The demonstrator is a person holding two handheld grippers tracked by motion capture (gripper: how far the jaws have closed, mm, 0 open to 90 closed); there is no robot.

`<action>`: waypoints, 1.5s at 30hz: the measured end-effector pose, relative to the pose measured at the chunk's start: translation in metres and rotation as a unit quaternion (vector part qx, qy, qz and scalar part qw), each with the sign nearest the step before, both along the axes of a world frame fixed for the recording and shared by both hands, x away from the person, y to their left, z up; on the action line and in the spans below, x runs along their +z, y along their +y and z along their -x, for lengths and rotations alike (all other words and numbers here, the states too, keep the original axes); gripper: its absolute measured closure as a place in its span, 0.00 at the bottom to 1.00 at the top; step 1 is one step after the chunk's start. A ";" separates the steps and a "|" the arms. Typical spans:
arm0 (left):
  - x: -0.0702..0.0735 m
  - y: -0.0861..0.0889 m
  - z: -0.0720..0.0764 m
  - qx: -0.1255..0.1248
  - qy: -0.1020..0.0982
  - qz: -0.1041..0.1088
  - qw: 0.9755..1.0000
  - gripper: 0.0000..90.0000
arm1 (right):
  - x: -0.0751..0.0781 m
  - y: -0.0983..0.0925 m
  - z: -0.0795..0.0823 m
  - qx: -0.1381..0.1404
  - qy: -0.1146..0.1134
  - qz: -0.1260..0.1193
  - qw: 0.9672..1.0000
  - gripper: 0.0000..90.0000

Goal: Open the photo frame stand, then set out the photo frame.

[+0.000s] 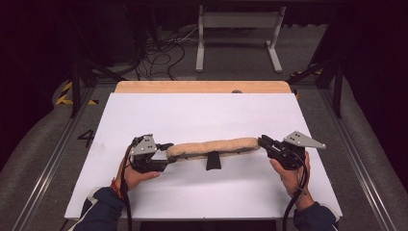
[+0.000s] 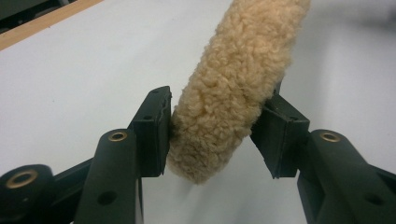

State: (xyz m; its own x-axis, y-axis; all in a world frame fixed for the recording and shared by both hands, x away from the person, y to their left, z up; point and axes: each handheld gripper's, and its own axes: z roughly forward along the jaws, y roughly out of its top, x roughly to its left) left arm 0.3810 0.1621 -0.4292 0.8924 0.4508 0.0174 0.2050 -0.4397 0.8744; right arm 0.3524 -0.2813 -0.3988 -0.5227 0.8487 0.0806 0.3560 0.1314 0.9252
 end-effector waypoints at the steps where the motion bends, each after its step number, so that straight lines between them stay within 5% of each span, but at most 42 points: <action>1: 0.000 0.000 0.000 0.000 0.001 0.000 1.000 0.56 | 0.000 0.000 0.000 0.002 0.001 -0.002 1.000 0.86; 26: -0.001 0.001 -0.001 -0.005 0.006 0.015 1.000 0.56 | 0.002 -0.004 0.001 0.011 0.017 0.001 1.000 0.84; 45: 0.003 -0.002 0.014 -0.022 0.000 -0.007 1.000 0.63 | -0.003 -0.002 -0.001 -0.009 0.055 0.015 0.998 0.79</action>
